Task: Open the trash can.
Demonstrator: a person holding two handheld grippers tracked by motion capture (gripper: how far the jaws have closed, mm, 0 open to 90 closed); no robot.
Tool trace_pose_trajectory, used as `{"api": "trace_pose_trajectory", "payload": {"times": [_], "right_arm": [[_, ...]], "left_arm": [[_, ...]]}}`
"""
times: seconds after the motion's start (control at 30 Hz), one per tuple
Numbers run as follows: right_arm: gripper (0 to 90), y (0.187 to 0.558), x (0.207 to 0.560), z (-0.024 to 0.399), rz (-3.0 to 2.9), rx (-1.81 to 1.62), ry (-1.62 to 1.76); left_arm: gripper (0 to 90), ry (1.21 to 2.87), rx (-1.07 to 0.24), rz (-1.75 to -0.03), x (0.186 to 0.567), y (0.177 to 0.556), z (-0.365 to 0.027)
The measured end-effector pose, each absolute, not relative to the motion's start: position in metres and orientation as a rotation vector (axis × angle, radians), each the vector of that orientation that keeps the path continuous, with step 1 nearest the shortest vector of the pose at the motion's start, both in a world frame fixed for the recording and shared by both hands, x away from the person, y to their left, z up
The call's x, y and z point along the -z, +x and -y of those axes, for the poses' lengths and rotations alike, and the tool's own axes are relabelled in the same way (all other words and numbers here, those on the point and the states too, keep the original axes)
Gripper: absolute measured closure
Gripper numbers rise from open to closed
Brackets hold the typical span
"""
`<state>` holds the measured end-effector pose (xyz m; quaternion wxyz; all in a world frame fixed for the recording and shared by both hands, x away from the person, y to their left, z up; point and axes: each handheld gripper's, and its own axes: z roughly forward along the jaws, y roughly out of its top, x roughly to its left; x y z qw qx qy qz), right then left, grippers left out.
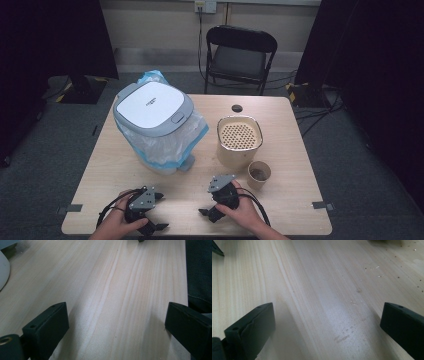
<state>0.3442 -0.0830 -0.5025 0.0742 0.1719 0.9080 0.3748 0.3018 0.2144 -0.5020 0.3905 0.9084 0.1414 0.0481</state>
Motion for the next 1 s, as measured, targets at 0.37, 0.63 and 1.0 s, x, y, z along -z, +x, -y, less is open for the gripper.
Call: {"api": "trace_pose_trajectory", "payload": {"times": [0.37,0.63,1.0], "right_arm": [[0.0,0.342,0.501,0.085,-2.736,-1.116,0.519],[15.1,0.345,0.489,0.091,-2.769,-1.110,0.519],[14.7,0.352,0.465,0.088,-2.780,-1.096,0.474]], "left_arm": [[1.1,2.319,-0.119,-0.340,0.502,0.305,-0.212],[0.6,2.323,-0.117,-0.338,0.502,0.305,-0.212],[0.1,2.328,-0.117,-0.338,0.502,0.305,-0.212]]}}
